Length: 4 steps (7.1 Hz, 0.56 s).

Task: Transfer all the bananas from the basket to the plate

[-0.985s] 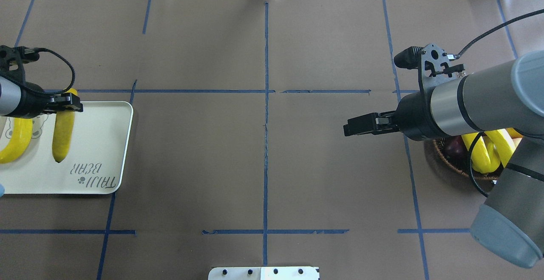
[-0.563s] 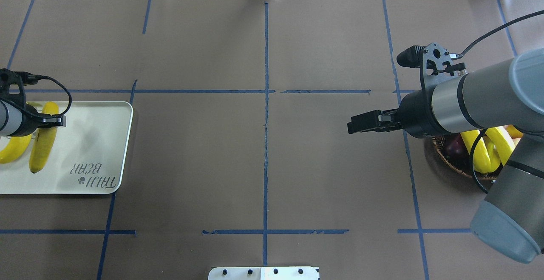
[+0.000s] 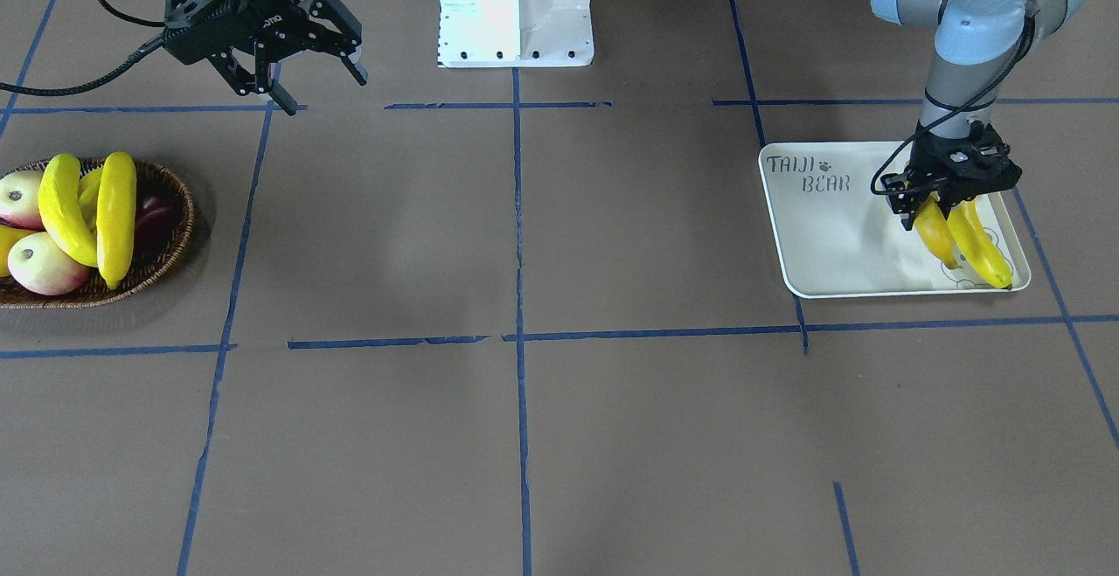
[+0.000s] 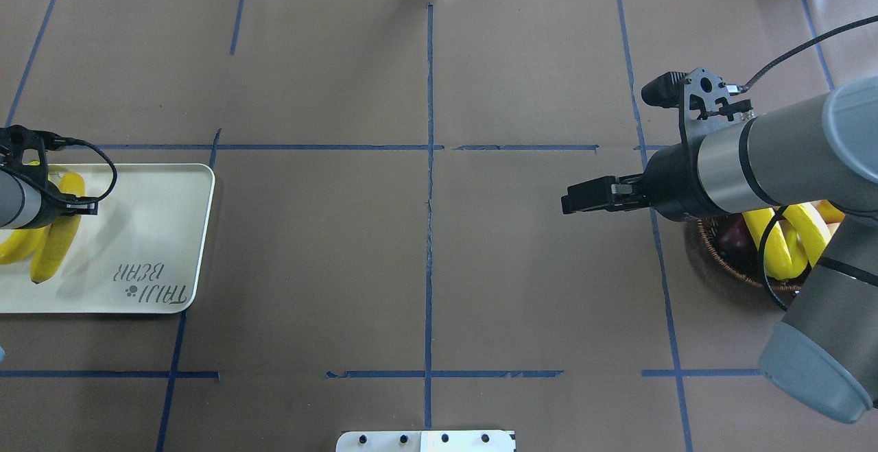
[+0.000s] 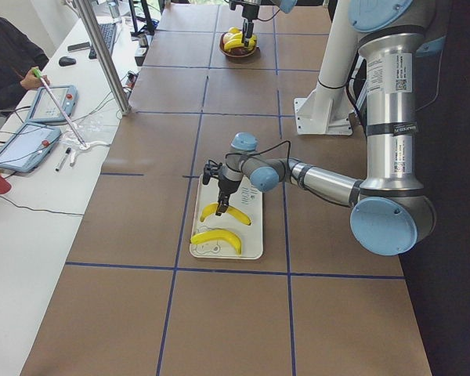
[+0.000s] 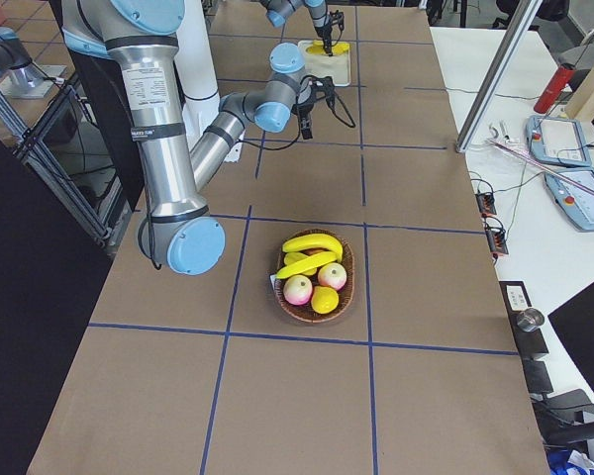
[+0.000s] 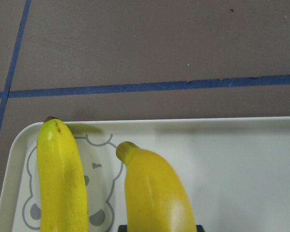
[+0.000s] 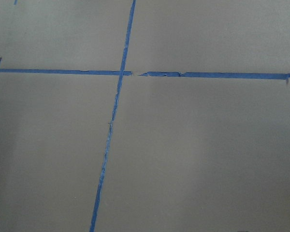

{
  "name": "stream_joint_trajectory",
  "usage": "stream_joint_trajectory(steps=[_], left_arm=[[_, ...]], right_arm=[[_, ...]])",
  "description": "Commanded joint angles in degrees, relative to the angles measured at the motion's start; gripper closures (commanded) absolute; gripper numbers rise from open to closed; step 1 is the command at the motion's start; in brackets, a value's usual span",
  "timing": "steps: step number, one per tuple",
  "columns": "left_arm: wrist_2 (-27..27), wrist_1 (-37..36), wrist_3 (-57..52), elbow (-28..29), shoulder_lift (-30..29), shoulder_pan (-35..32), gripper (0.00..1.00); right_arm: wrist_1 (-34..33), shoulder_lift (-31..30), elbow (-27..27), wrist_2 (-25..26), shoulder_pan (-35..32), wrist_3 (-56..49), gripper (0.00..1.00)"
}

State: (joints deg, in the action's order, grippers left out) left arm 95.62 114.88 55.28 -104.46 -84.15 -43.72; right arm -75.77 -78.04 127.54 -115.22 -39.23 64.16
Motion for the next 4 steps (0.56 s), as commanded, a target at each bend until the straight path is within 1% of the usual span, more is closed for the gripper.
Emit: stream_joint_trajectory(steps=[1,2,4], left_arm=[[-0.1,0.1,-2.8,0.8,0.3,0.0,0.67],[-0.2,0.3,-2.6,0.7,0.2,-0.1,0.01],[0.4,0.3,-2.9,-0.6,0.4,-0.2,0.0]], right_arm=[[0.0,0.0,0.1,0.0,-0.1,0.0,0.0],[0.0,0.1,0.3,-0.1,-0.1,0.0,0.0],[0.0,0.0,0.3,-0.1,-0.3,0.0,0.0]])
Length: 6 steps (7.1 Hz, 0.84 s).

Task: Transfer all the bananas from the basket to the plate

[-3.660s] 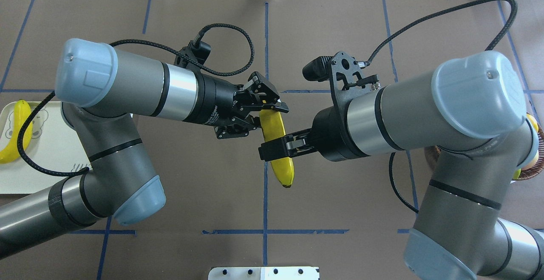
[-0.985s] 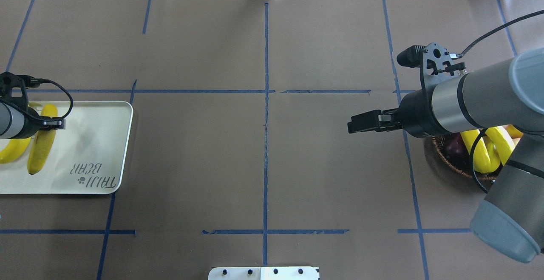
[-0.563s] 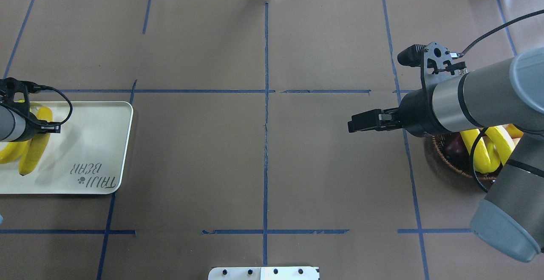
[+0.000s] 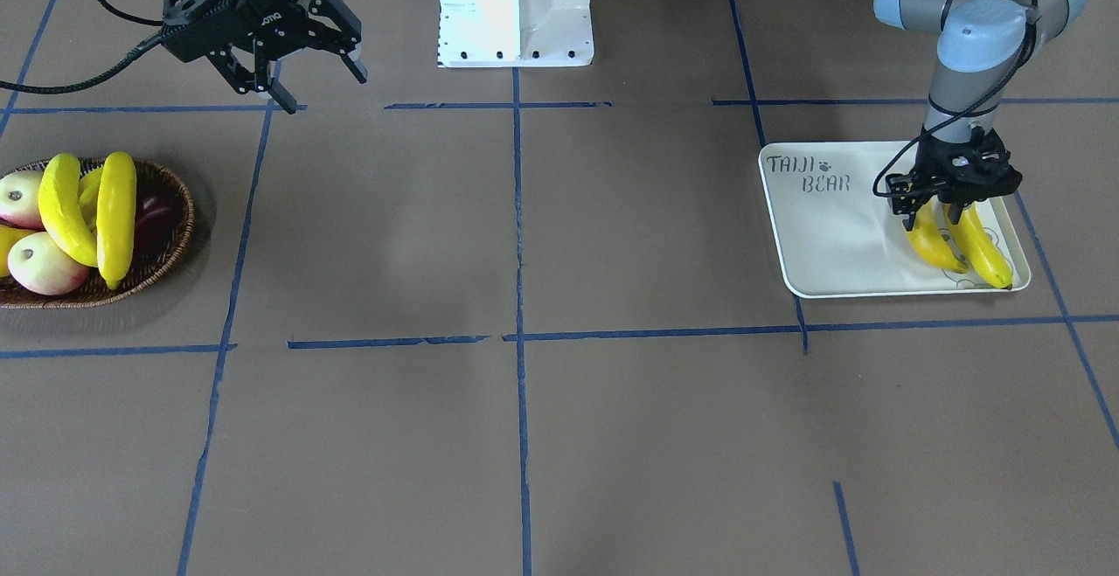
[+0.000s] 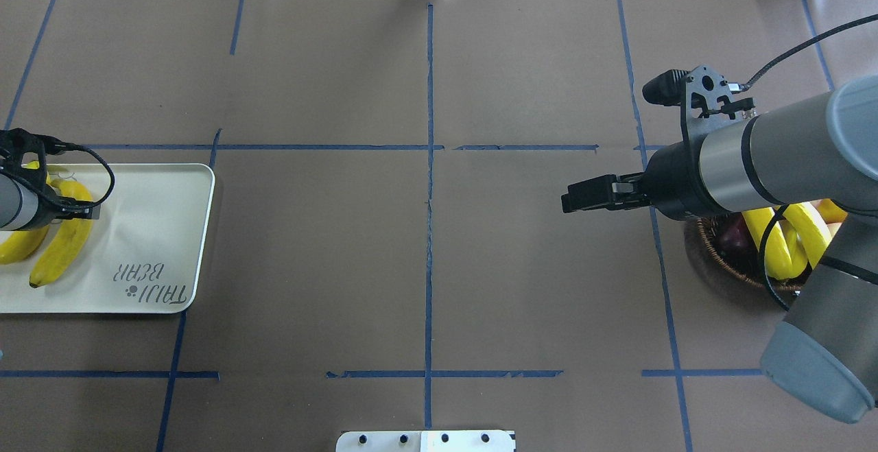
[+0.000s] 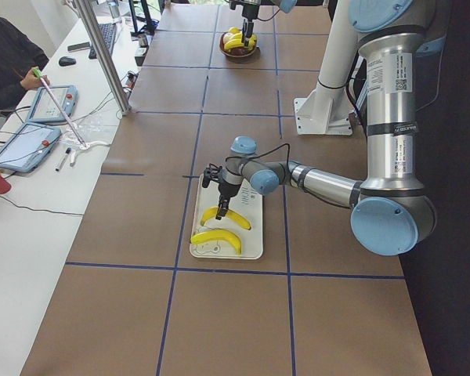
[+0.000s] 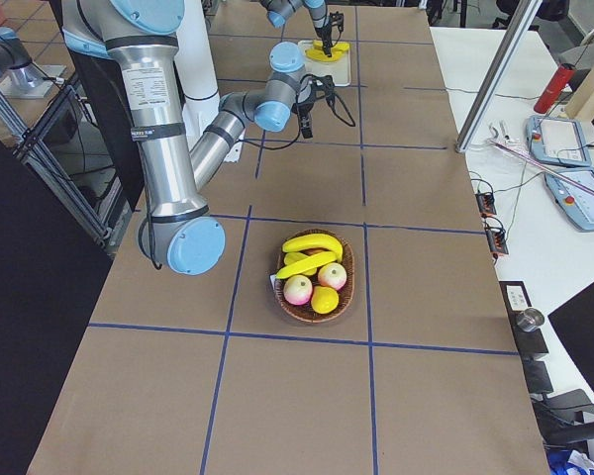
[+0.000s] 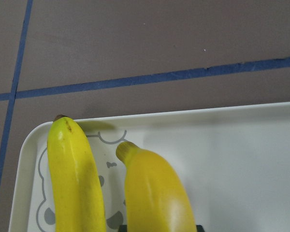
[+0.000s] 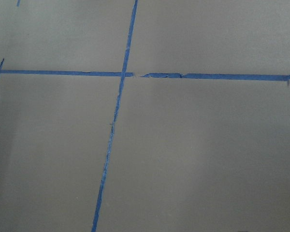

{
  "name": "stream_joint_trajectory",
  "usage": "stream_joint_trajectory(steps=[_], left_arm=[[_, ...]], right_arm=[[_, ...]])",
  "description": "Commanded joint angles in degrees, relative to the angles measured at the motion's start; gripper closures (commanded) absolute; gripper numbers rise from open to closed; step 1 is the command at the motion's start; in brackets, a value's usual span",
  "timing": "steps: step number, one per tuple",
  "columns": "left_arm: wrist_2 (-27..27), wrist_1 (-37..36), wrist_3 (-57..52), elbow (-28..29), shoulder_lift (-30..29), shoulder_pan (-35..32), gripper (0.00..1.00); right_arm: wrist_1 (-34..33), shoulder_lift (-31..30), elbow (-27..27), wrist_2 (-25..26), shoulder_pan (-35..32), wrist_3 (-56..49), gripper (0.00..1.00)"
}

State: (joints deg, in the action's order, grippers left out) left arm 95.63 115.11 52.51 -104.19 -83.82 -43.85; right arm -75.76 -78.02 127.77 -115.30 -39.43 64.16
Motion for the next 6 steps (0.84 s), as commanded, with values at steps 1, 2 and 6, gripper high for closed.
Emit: stream_joint_trajectory(steps=[1,2,6], left_arm=[[1.0,0.0,0.0,-1.7,0.0,-0.3,0.0],[5.6,-0.8,0.0,-5.6,0.1,-0.4,0.0],[19.4,-21.1,2.6,-16.7,-11.5,-4.2,0.0]], right_arm=[[-0.1,-0.1,0.0,0.0,-0.6,0.0,0.0],[-0.1,-1.0,0.0,-0.1,-1.3,-0.1,0.0],[-0.1,-13.5,-0.2,0.8,-5.0,-2.2,0.0]])
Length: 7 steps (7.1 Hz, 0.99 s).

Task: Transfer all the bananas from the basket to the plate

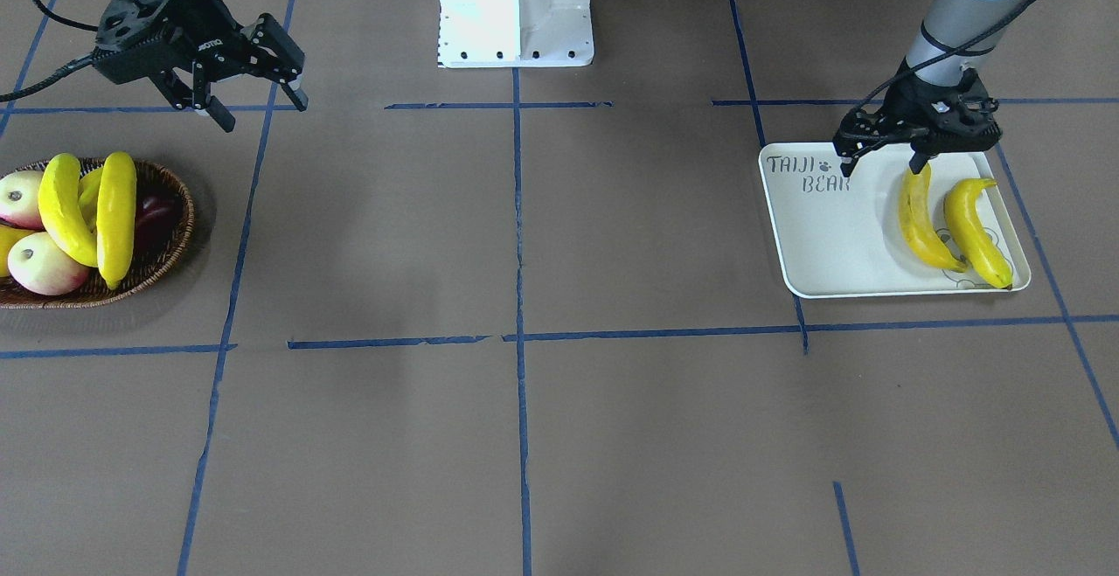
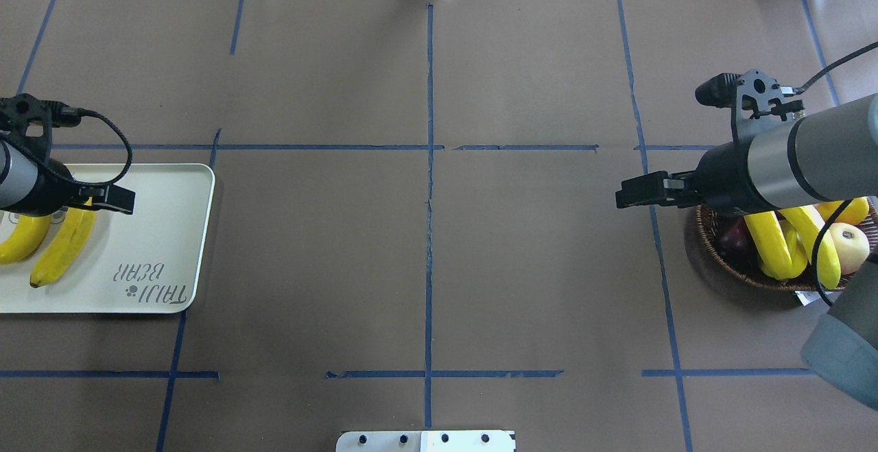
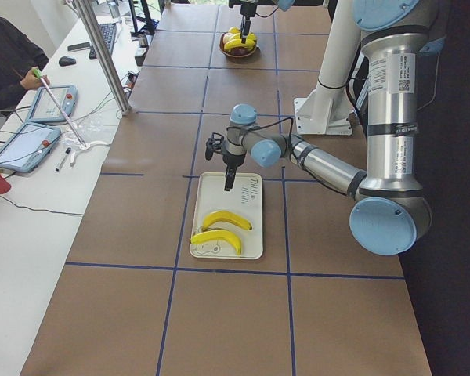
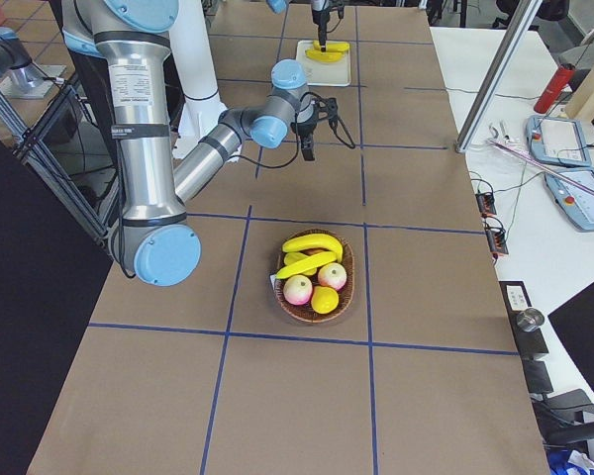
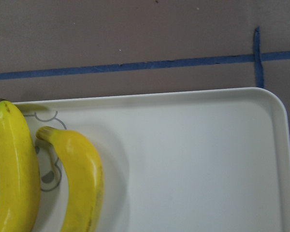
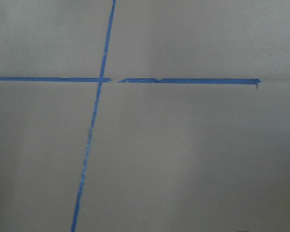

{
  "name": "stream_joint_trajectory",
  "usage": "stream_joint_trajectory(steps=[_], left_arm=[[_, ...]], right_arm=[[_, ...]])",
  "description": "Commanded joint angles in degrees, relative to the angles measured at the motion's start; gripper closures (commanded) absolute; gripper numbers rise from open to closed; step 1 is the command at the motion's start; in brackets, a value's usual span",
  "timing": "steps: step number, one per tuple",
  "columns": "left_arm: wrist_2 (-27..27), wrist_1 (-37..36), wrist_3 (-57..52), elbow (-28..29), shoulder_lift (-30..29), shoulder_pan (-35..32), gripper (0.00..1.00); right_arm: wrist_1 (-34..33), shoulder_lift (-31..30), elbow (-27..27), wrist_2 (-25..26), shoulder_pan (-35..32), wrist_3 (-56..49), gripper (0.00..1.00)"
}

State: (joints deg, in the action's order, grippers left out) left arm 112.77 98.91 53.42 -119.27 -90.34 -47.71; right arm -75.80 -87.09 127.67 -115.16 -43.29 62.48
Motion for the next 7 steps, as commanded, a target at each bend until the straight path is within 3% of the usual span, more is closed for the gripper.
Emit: stream_joint_trajectory(steps=[1,3,5,7], left_arm=[[4.7,-5.0,6.8,-1.2,-7.6,0.0,0.0],[4.7,-5.0,13.2,-0.8,-11.8,3.2,0.0],[4.5,-4.9,15.7,-0.6,-13.5,4.8,0.0],[4.5,-4.9,15.7,-0.3,-14.0,4.8,0.0]], right_arm=[[-0.2,-6.7,-1.4,0.8,-2.0,-0.5,0.0],[-5.6,-7.7,-5.2,5.1,-1.9,-3.7,0.0],[-10.9,-8.1,-5.8,5.4,-2.1,-15.8,0.0],[-10.9,-8.0,-9.7,5.7,-1.8,-18.3,0.0]])
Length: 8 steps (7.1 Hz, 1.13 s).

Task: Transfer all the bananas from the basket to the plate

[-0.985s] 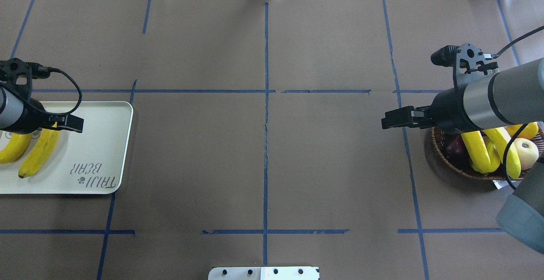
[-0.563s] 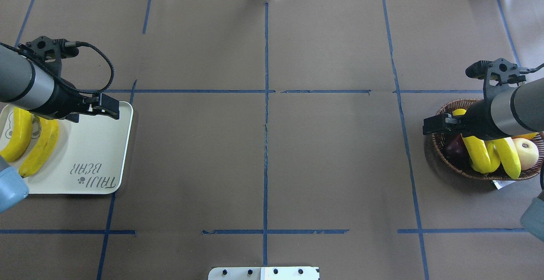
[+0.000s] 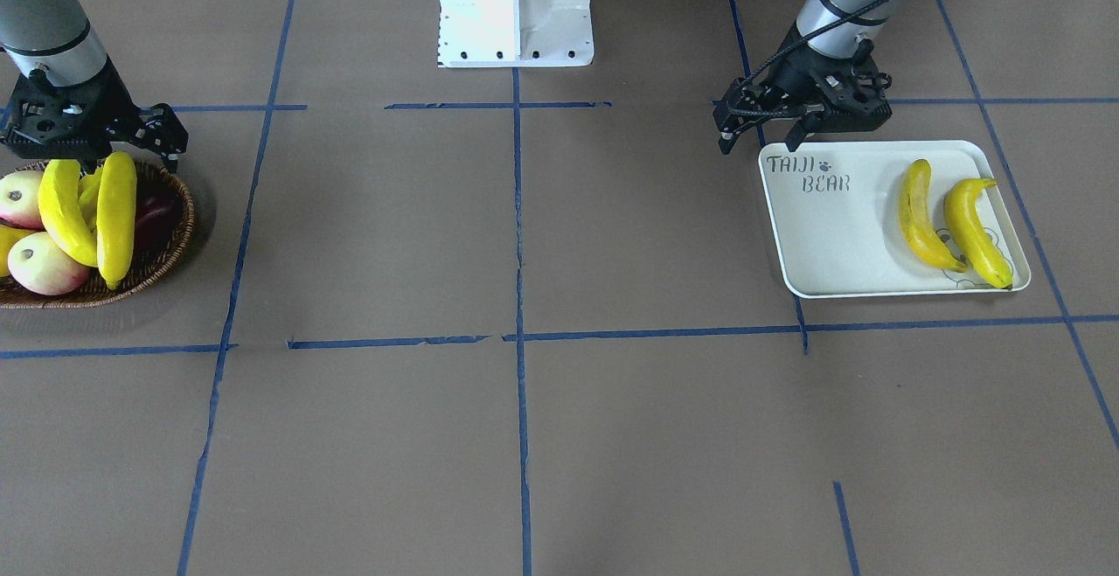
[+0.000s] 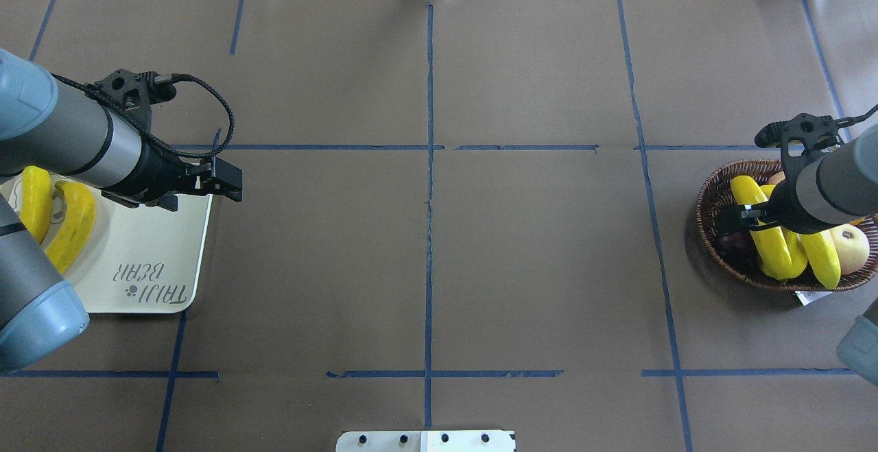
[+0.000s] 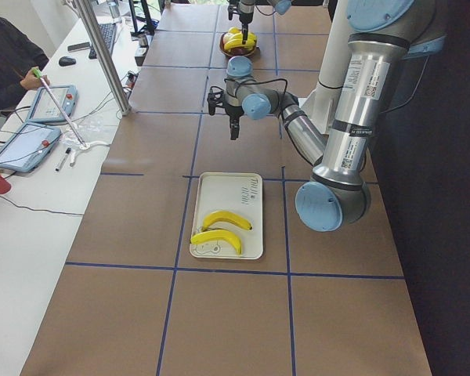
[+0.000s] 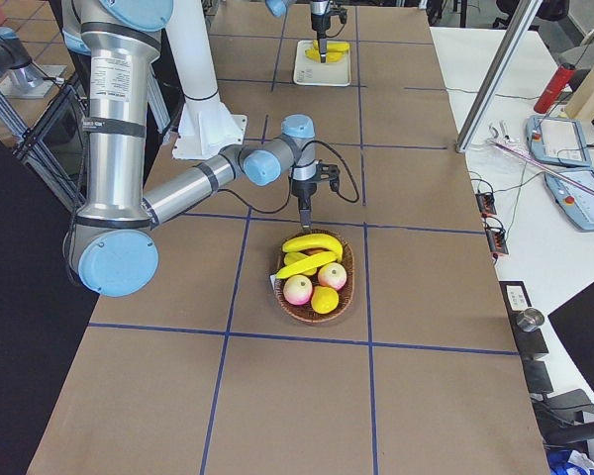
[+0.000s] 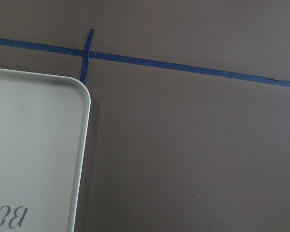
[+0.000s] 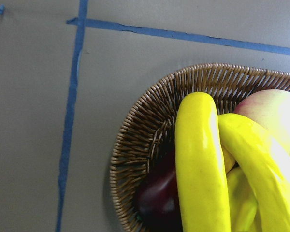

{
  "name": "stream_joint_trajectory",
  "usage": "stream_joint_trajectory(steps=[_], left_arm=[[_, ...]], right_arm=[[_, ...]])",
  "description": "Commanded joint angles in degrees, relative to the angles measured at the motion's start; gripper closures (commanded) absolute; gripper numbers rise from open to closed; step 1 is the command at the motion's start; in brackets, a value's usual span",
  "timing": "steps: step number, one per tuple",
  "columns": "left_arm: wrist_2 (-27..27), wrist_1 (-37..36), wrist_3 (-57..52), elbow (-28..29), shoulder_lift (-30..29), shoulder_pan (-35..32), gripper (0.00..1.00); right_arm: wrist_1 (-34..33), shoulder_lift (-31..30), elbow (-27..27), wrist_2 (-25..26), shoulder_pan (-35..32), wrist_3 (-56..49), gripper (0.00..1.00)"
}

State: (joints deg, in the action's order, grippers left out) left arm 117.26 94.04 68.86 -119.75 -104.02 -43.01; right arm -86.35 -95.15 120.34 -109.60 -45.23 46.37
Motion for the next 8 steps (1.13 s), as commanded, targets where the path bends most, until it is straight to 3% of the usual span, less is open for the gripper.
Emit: stream_joint_trajectory(steps=[1,3,5,6,8], left_arm=[[0.0,0.0,0.2,0.1,-0.3,0.1,0.0],[0.0,0.2,0.2,0.0,-0.4,0.1,0.0],[0.0,0.3,0.2,0.0,-0.4,0.2,0.0],[0.1,0.4,0.1,0.0,-0.4,0.3,0.0],[-0.2,0.4,0.0,0.0,-0.9,1.7,0.0]], right_arm=[[-0.4,0.4,-3.9,0.2,0.1,-4.5,0.0],[-0.4,0.7,-6.0,-0.1,0.1,-5.6,0.03],[-0.6,0.6,-6.3,-0.6,0.1,-5.9,0.38],[-0.6,0.6,-6.4,-0.8,0.1,-7.9,0.63],[-0.5,0.8,-5.9,-1.1,-0.1,-8.7,0.92]])
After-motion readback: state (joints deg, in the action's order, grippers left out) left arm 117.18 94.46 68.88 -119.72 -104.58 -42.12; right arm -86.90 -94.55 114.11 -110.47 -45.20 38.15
